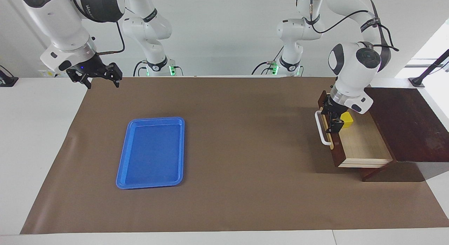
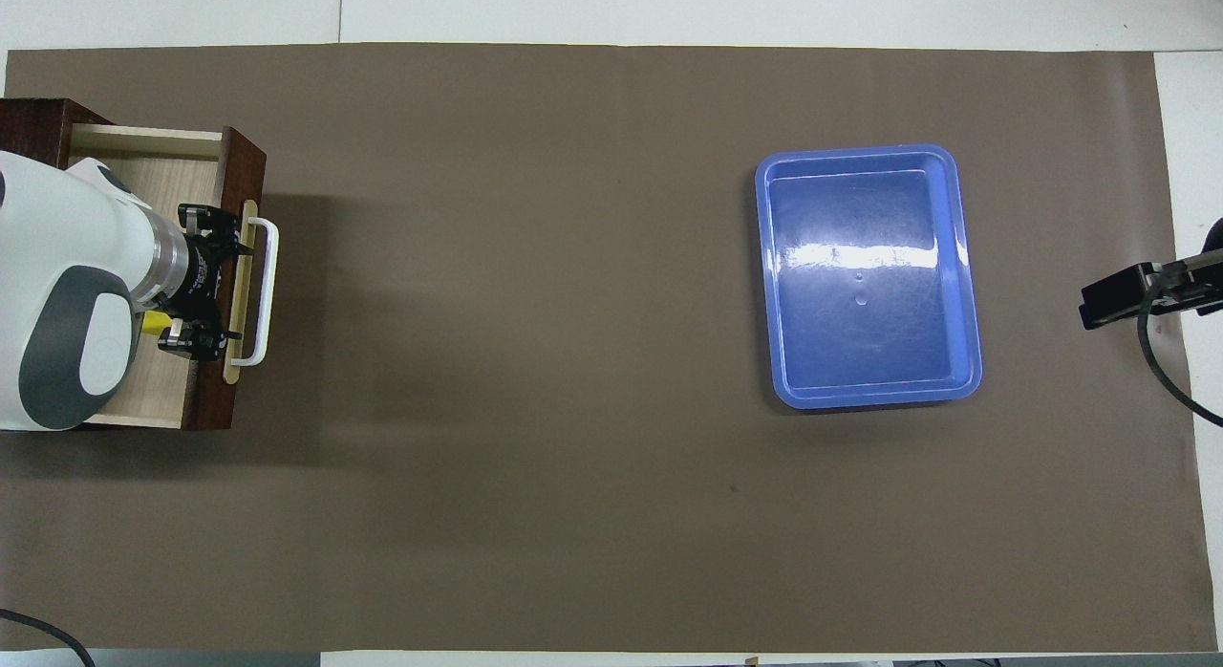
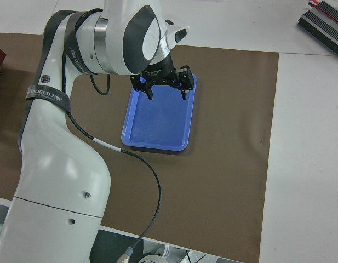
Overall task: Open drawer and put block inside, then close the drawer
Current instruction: 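Push the drawer shut with the left gripper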
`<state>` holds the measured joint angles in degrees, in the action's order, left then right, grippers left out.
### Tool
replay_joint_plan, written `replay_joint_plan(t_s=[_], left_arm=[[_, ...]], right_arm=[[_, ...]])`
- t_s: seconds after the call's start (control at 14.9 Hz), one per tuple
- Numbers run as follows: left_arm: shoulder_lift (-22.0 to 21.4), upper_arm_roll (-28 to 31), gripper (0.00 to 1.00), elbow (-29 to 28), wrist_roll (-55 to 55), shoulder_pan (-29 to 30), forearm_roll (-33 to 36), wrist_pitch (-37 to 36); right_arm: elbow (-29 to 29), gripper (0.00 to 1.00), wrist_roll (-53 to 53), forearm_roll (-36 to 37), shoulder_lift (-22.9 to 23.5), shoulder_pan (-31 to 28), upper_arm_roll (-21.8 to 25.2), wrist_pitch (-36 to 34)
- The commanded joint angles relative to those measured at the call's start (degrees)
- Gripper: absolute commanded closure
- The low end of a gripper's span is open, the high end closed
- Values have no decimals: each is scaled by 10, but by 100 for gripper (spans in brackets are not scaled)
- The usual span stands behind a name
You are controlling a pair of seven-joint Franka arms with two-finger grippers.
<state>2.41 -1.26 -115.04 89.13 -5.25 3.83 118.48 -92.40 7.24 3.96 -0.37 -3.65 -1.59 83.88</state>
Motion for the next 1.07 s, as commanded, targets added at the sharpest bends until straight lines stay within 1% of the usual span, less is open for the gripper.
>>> replay_joint_plan(t_s=[0.0, 0.33, 0.47, 0.74, 0.87, 1.0], left_arm=[[0, 5, 0, 14, -19, 41, 39, 7], [-5, 5, 0, 14, -28, 79, 44, 5], [-7, 5, 0, 12, -57, 98, 44, 6], [-9, 4, 0, 8, -132, 146, 44, 7], [-9, 5, 0, 8, -153, 156, 44, 10], [-9, 4, 0, 10, -151, 156, 44, 10]], right_arm=[[-6, 0, -12, -18, -3, -11, -7, 8], [-6, 0, -13, -28, -3, -11, -6, 13], [-6, 0, -13, -27, 4, -11, -6, 25], [-3, 0, -13, -27, 4, -11, -7, 19], [-3, 0, -13, -28, 3, -11, -7, 18], [-4, 0, -9, -28, 1, -11, -7, 18]])
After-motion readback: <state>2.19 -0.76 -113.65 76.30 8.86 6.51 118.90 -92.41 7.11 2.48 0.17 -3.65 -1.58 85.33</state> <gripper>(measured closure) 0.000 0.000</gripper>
